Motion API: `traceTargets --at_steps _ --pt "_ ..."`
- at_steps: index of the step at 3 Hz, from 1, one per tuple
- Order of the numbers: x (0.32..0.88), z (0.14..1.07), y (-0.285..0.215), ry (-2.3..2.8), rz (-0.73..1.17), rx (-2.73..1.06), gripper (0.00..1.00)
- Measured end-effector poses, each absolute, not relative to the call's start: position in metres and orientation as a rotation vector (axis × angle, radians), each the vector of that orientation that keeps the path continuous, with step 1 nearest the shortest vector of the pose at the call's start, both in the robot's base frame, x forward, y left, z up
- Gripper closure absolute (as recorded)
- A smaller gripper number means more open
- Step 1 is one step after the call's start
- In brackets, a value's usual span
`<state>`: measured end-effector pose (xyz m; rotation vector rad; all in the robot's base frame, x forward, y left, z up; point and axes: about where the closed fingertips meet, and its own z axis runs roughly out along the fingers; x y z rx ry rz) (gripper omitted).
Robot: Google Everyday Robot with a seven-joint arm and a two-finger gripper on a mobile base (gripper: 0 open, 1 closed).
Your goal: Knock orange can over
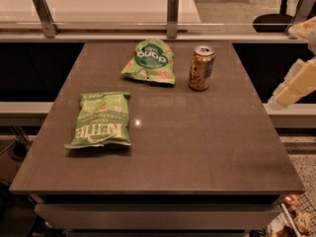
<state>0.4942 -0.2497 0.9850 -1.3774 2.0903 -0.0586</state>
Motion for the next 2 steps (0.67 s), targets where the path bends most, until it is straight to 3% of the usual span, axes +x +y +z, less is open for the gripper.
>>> traceTargets --at_steps 2 --pt "0.568 0.973 -0.248 1.894 0.07 -1.234 0.0"
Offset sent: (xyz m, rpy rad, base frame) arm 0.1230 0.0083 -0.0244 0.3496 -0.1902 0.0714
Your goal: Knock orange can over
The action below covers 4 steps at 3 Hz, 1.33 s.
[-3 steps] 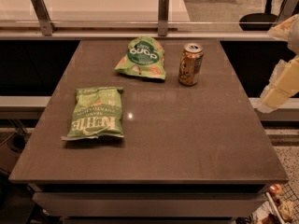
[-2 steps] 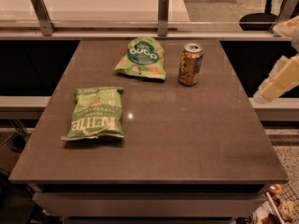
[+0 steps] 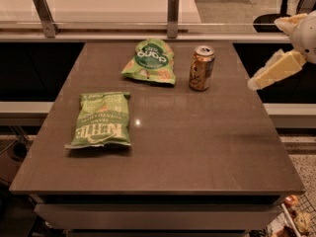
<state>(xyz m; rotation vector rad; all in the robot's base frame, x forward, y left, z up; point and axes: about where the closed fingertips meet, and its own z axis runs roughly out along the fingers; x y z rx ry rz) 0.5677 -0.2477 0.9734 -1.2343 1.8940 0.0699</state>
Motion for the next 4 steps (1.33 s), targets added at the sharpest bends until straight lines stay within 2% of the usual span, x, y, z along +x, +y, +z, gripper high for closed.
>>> traceTargets --at_steps 2,4 --pt "0.61 0.936 -0.213 1.808 0.314 -1.146 0.0" --pt "0.623 0.928 -0.207 1.769 0.345 -1.127 0.0"
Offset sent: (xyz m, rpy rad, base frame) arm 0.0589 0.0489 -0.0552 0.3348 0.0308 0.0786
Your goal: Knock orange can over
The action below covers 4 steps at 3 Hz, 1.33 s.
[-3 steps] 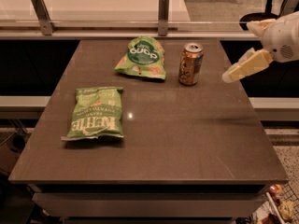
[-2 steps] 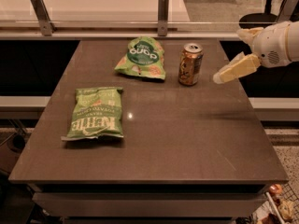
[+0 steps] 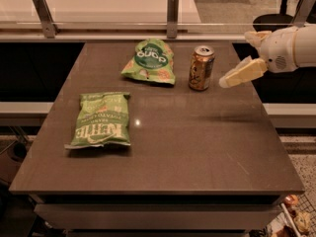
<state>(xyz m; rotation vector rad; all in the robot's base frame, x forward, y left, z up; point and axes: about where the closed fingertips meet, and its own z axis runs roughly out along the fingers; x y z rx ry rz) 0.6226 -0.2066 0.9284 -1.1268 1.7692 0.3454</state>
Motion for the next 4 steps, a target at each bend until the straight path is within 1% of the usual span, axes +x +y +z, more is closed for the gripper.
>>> traceTargets --at_steps 3,4 --pt "0.667 0.904 -0.166 1.648 0.498 -1.047 0.0" --pt "0.673 0.895 -0.158 1.611 0.567 -0.992 0.0"
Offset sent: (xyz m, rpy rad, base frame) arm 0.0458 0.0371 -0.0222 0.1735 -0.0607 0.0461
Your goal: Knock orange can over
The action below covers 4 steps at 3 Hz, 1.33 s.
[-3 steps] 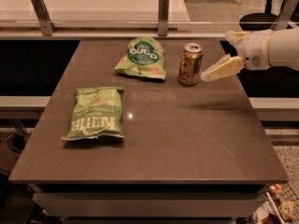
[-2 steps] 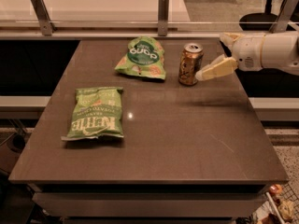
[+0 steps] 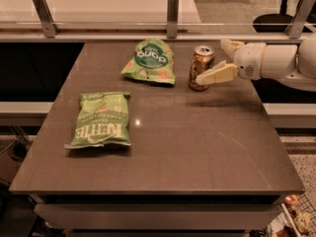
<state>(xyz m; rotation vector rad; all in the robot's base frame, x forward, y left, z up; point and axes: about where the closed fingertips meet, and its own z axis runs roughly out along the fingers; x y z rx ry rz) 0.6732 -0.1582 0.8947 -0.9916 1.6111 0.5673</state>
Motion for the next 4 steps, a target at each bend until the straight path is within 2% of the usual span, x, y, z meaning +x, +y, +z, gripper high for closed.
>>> traceTargets --at_steps 1,4 --pt "0.6683 0.8848 -0.1572 1.583 0.61 -0.924 0.17" --pt "0.6684 0.8851 -0.1484 1.576 0.622 -0.932 0.87"
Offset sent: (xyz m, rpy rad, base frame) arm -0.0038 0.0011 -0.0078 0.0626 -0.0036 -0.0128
